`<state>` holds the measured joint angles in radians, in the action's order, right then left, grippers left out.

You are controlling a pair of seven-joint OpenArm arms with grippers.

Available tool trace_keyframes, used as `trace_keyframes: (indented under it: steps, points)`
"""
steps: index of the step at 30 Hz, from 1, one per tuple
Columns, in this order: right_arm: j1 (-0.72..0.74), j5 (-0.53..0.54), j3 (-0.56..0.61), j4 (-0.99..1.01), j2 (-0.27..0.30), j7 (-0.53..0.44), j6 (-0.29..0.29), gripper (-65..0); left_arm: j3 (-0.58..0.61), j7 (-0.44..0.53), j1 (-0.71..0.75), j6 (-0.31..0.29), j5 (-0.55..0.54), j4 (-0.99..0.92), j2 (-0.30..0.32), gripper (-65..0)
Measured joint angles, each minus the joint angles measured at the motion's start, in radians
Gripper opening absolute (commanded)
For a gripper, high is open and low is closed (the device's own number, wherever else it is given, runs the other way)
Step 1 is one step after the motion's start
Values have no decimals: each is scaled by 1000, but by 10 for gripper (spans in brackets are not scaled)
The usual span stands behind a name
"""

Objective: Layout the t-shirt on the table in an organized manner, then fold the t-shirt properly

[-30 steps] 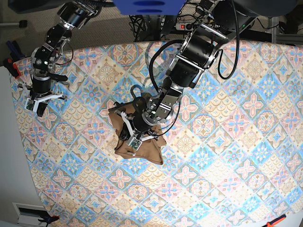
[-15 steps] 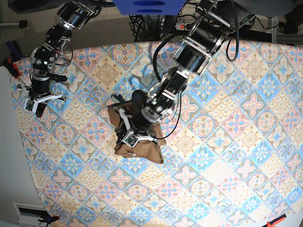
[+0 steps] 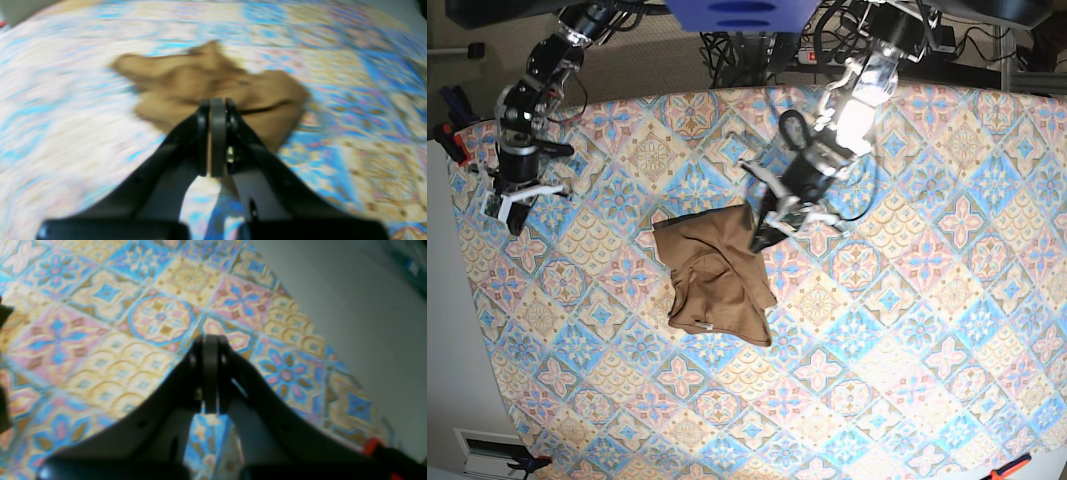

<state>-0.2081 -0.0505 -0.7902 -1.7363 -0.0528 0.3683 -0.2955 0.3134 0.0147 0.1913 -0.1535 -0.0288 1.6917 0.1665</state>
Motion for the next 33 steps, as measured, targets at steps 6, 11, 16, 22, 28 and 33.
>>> trace_keyframes:
  steps: [6, 11, 16, 22, 28, 33]
  points:
    - [-70, 32, -3, -24, -31, -4, 10, -650, -159, 3, 192, -7, 0, 144, -3, -650]
    - [-133, 32, -2, -63, -67, 1, 1, -650, -242, 10, 334, -6, 0, 220, -3, -650]
    - [-211, 32, -37, -97, -109, -2, -5, -650, -311, 12, 485, -7, 0, 254, -3, -650]
    - [-248, 33, -127, -108, -98, -15, 3, -650, -334, 19, 621, -76, 0, 261, -3, -650]
    - [-354, 32, -132, -106, -111, 1, 0, -650, -362, 18, 772, -77, 0, 260, -13, -650]
    - [-406, 36, -140, -95, -108, -11, -3, -650, -414, 19, 869, -74, 4, 259, -14, -650]
